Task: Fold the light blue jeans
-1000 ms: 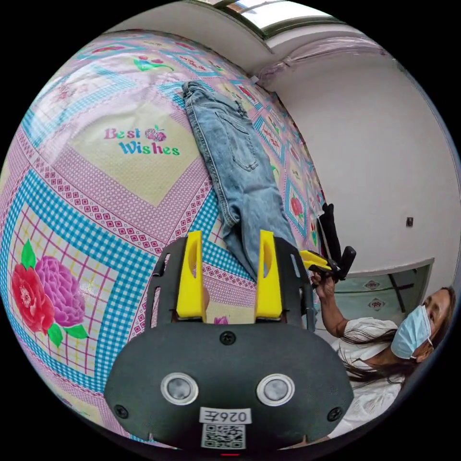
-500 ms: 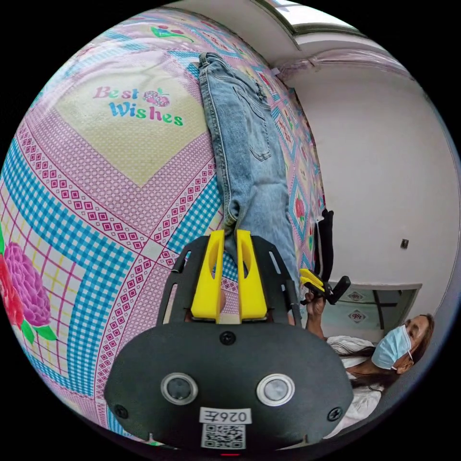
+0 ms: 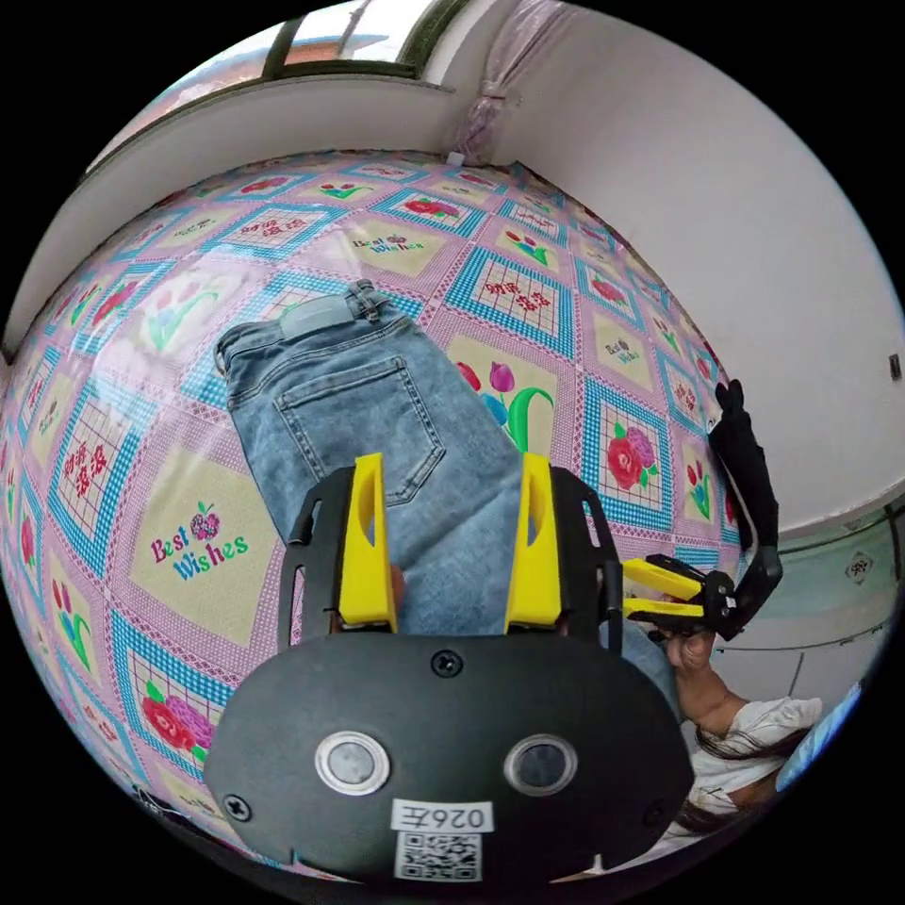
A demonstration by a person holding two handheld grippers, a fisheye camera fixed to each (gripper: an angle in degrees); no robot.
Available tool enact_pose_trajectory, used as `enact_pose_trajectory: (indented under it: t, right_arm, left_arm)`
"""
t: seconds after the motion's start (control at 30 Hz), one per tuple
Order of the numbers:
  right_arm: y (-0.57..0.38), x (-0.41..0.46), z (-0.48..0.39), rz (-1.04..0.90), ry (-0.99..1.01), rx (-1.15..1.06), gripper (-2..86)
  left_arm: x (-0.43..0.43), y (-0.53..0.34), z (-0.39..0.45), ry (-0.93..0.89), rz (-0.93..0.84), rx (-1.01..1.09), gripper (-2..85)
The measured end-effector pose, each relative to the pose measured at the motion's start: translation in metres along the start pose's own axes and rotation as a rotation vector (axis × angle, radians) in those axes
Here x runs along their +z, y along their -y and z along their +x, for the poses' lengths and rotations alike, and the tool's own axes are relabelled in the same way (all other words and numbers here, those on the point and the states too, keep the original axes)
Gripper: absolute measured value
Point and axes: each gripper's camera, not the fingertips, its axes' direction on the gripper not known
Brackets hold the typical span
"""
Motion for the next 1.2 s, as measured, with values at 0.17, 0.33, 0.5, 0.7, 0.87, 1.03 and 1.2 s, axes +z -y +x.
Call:
enact_pose_trajectory:
  t: [0.17,0.33,0.5,0.7,0.87,1.03,1.2]
  right_arm:
    - [0.039,0.024,0.019,-0.011,0.050,-0.005,6.9]
    - [0.066,0.045,0.045,-0.005,0.142,0.037,8.5]
    - [0.088,0.071,0.050,-0.084,0.130,0.043,8.7]
    - [0.086,0.060,0.028,-0.042,0.053,-0.036,-1.0]
    - [0.080,0.041,-0.012,0.031,0.051,-0.157,-1.4]
    - [0.077,0.045,-0.022,0.017,0.012,-0.218,1.8]
    - [0.082,0.055,-0.013,-0.032,0.096,-0.203,9.9]
  left_arm:
    - [0.046,0.103,0.042,0.033,-0.216,-0.021,24.7]
    - [0.044,0.155,0.061,0.130,-0.308,-0.106,22.9]
    - [0.010,0.167,0.085,0.065,-0.339,-0.068,23.4]
    - [-0.019,0.183,0.116,0.210,-0.384,-0.026,24.1]
    - [-0.001,0.192,0.146,0.381,-0.506,0.044,17.9]
    - [-0.046,0.180,0.154,0.431,-0.410,0.098,6.7]
    - [-0.107,0.150,0.116,0.283,-0.247,0.008,2.4]
